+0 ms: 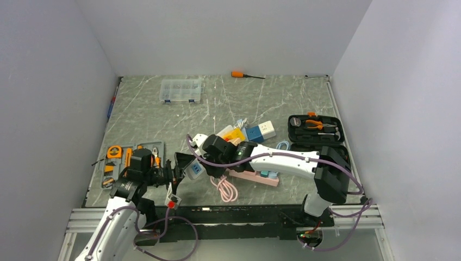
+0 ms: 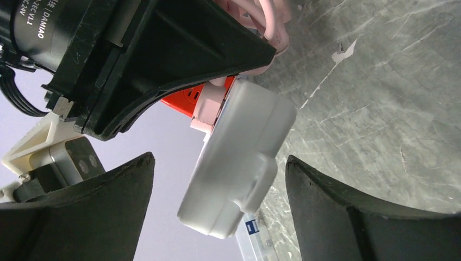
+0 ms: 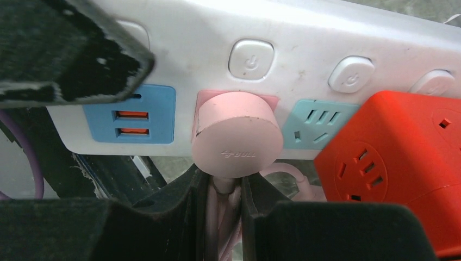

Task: Pull the plug off the socket
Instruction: Remove the plug from the socket.

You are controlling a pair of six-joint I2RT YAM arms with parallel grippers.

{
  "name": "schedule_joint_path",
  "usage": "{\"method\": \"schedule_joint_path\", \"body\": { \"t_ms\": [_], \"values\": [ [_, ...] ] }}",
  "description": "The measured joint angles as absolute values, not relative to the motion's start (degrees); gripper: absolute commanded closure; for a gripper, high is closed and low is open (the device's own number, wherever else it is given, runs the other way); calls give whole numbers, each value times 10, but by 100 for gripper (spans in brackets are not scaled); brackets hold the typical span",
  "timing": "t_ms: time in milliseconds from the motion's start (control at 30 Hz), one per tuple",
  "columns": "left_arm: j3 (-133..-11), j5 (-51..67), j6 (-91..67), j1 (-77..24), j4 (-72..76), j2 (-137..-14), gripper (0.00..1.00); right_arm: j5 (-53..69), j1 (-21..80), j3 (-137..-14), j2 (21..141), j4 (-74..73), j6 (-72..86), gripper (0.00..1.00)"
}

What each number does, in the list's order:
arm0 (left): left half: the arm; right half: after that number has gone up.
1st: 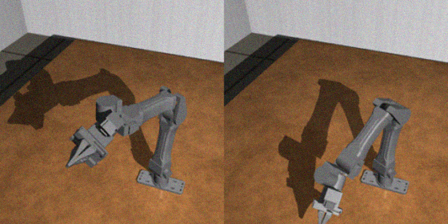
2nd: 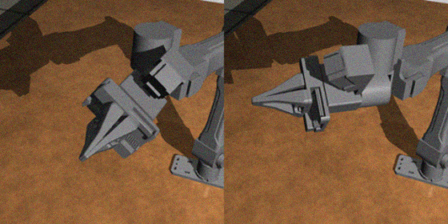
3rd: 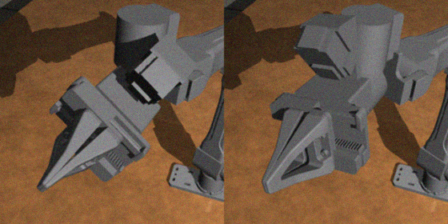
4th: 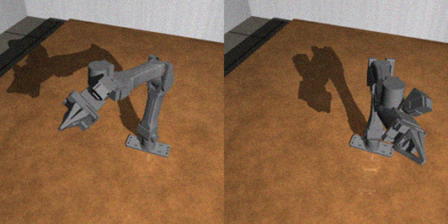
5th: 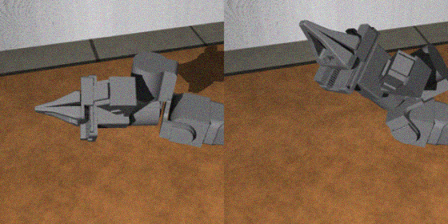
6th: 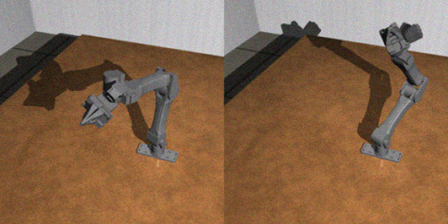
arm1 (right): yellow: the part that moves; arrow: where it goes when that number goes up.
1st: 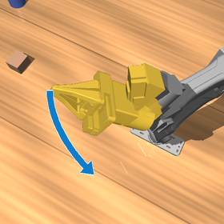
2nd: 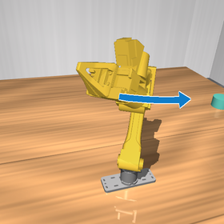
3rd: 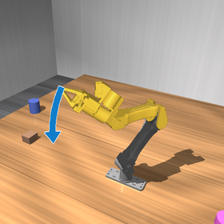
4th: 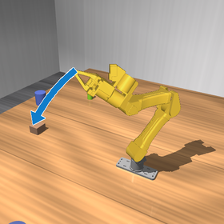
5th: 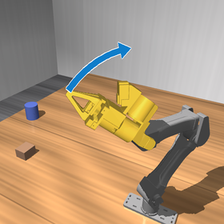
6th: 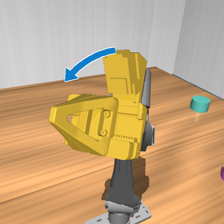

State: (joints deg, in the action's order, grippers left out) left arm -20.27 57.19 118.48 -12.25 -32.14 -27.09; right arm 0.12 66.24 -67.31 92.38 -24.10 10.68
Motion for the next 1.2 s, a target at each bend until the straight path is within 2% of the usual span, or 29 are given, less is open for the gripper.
{"method": "schedule_joint_path", "body": {
  "t_ms": [133, 233, 300, 333, 367, 900, 1200],
  "values": [
    [-203, 571, 1185, -128, -309, -288, 29, 16, 662, -694, 940, -261, 96, 100],
    [-202, 571, 1186, -133, -296, -298, 45, 22, 662, -704, 946, -271, 91, 100],
    [-199, 567, 1186, -135, -291, -303, 68, 23, 662, -706, 947, -272, 90, 100],
    [-196, 564, 1187, -135, -290, -303, 89, 22, 661, -706, 947, -272, 90, 100],
    [-192, 559, 1186, -136, -288, -303, 98, 23, 661, -706, 947, -274, 91, 100],
    [-173, 512, 1186, -152, -271, -287, 100, -15, 664, -654, 917, -205, 130, 100],
    [-170, 470, 1186, -195, -255, -281, 100, -31, 665, -648, 901, -212, 130, 100]
  ]
}}
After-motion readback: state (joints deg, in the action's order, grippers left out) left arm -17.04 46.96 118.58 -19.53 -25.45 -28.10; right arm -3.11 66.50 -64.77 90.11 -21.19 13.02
